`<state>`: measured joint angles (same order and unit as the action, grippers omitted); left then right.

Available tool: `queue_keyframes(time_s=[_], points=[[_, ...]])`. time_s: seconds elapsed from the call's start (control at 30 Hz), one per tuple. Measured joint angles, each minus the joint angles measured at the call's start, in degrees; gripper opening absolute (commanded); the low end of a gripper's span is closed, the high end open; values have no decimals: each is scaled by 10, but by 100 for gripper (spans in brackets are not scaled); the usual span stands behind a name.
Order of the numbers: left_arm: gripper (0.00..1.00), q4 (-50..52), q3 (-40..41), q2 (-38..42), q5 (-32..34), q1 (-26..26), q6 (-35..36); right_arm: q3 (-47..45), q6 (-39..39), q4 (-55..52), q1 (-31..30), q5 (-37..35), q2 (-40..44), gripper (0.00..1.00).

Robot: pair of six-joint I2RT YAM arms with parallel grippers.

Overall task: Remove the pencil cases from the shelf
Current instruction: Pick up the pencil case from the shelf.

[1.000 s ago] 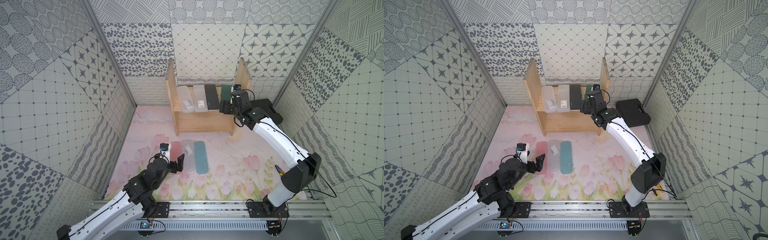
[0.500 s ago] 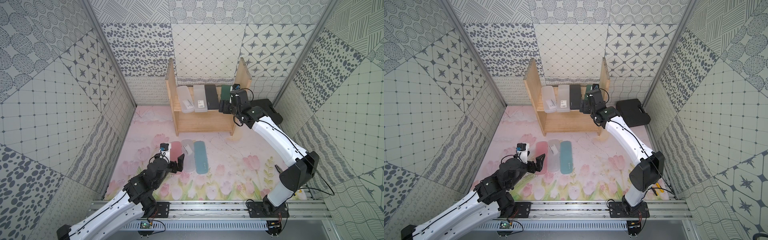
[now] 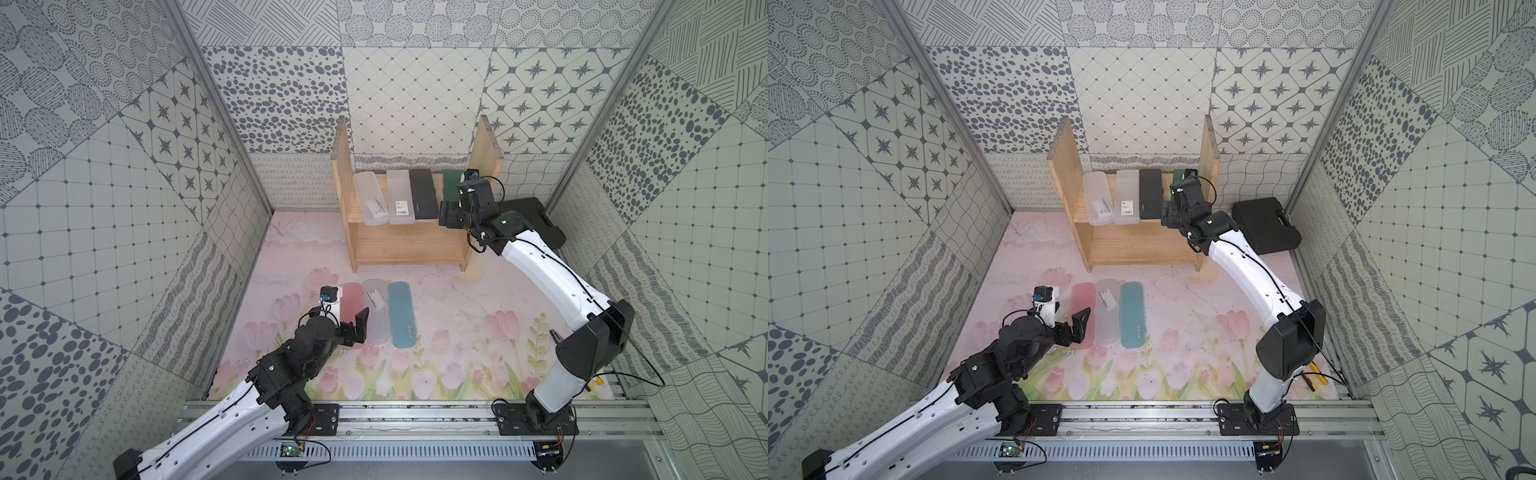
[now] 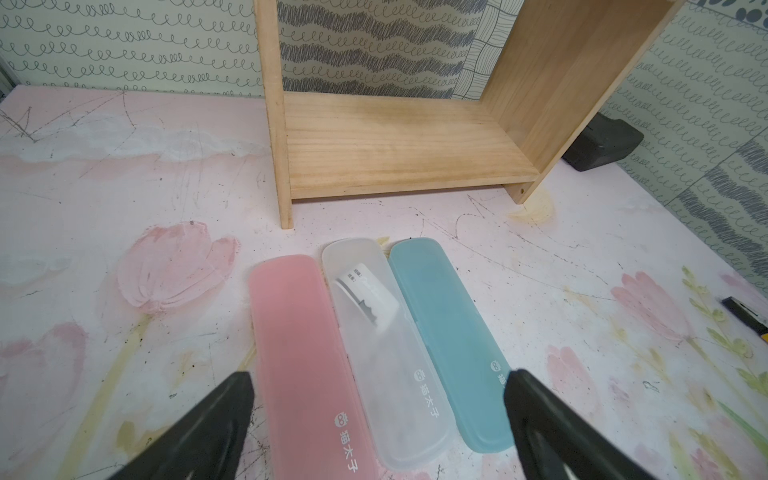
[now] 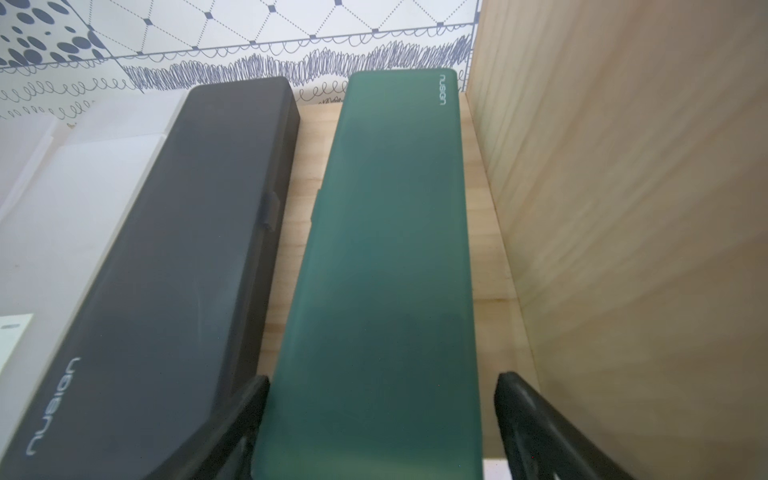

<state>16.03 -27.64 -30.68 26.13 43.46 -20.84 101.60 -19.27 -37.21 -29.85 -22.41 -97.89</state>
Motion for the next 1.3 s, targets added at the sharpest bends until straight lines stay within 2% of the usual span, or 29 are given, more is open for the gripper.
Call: queue_keyframes(time_s=[0.23,0.63,0.83,1.0,1.3], points=[[99,0,0,0,0,0,0,18,8,-1,2,-4,-22,87],[99,0,0,-3,0,0,0,29,21,-1,5,-8,-37,69],[99,0,0,-4,0,0,0,21,19,2,6,-6,-31,67],[99,0,0,-4,0,0,0,-33,15,4,6,6,20,66],[99,0,0,-4,0,0,0,-191,-5,7,-2,50,185,66]])
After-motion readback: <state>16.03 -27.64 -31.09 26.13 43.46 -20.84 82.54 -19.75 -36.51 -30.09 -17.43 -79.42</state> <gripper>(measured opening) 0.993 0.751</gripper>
